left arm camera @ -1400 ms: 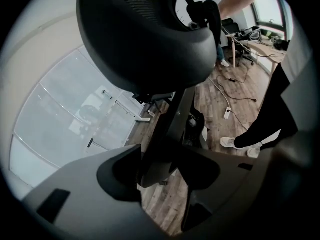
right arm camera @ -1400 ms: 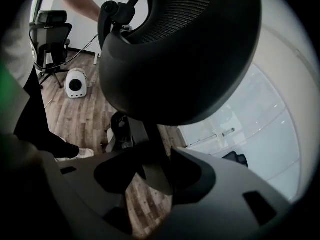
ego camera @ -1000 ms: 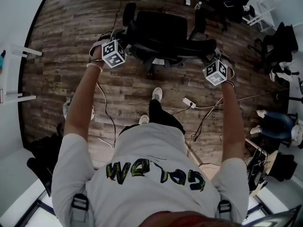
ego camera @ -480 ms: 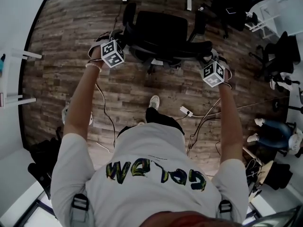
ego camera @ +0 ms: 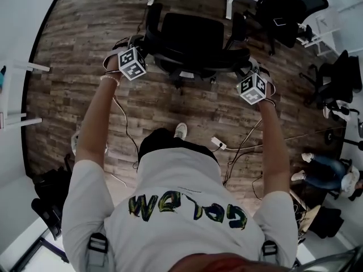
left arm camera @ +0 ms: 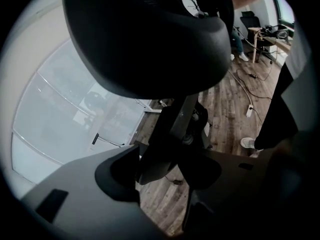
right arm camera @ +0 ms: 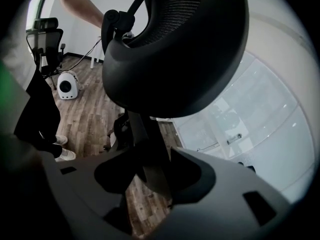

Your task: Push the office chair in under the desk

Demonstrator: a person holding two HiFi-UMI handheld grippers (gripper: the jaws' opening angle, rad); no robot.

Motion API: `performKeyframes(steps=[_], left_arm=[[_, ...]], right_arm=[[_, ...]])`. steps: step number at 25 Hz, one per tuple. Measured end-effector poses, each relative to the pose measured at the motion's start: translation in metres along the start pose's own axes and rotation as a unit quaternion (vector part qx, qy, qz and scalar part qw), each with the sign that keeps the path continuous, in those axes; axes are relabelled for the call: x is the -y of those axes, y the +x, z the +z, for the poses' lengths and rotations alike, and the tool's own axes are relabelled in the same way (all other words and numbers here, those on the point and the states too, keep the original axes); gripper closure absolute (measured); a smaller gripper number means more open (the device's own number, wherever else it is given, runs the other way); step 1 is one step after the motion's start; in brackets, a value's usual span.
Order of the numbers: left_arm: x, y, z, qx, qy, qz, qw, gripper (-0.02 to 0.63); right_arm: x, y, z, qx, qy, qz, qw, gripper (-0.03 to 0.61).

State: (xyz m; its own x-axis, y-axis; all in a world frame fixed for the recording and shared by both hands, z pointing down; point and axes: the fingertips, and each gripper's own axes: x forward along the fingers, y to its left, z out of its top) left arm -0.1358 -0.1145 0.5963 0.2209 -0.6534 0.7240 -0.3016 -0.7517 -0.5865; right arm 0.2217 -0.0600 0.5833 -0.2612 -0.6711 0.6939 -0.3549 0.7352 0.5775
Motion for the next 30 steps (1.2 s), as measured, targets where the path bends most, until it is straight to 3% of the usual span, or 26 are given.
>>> performKeyframes(steps=[9, 30], left_arm=[[-0.045, 0.042, 0.005, -0.009, 0.007, 0.001, 0.9999, 0.374], [-0.181, 0.158, 0.014, 0.017, 0.016, -0.005, 0.9997, 0.373]], right_arm=[[0.048, 0.043, 0.005, -0.002, 0.004, -0.006, 1.000, 0.368], [0.166, 0.156, 0.029, -0.028, 0.025, -0.010, 0.999, 0.365]])
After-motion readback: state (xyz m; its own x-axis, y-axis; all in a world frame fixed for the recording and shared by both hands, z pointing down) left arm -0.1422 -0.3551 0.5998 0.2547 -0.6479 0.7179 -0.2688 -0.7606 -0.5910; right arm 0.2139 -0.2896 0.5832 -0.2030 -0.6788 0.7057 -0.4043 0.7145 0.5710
